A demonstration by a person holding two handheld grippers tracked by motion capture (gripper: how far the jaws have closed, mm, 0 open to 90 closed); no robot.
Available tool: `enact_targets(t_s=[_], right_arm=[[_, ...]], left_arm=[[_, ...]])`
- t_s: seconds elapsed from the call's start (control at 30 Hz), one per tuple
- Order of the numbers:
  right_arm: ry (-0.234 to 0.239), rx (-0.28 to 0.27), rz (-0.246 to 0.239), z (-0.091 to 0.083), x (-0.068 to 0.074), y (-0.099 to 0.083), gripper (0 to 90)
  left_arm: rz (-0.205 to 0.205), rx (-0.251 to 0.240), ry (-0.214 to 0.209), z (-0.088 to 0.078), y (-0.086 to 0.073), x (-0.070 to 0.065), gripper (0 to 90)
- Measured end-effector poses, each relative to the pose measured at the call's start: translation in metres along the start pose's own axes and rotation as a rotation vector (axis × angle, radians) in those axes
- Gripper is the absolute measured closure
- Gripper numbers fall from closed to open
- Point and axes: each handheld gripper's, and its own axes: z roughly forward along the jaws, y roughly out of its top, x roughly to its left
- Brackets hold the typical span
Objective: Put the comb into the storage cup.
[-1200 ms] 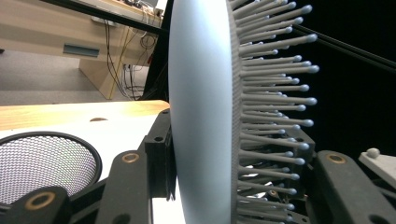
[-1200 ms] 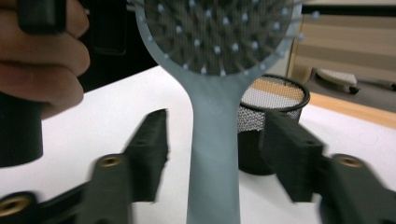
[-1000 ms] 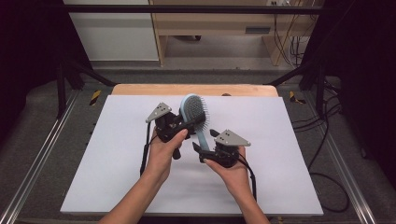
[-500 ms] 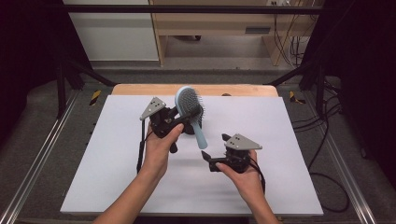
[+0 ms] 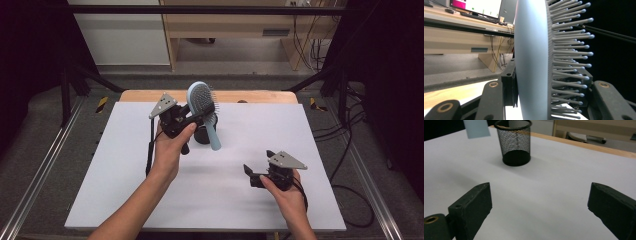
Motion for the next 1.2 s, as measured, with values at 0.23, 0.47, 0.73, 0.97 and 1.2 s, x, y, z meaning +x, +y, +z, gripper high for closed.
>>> enact_targets(t_s=[0.23, 0.47, 0.73, 0.97, 1.2], right_arm=[[-0.038, -0.039, 0.022, -0.008, -0.015, -0.005, 8.1], [-0.053, -0.045, 0.016, -0.009, -0.016, -0.006, 7.4], [-0.063, -0.042, 0.006, -0.009, -0.016, -0.006, 6.9], [-0.063, -0.044, 0.003, -0.009, -0.015, -0.006, 6.8], [-0.064, -0.04, 0.008, -0.009, -0.015, -0.006, 6.5]], left_arm=[[0.027, -0.006, 0.008, 0.012, 0.01, 0.001, 50.0], [0.031, -0.029, 0.03, 0.019, 0.02, 0.006, 49.9], [0.023, -0.051, 0.071, 0.022, 0.028, 0.02, 50.0], [0.018, -0.063, 0.1, 0.023, 0.03, 0.03, 49.9], [0.032, -0.074, 0.127, 0.027, 0.033, 0.036, 49.9]])
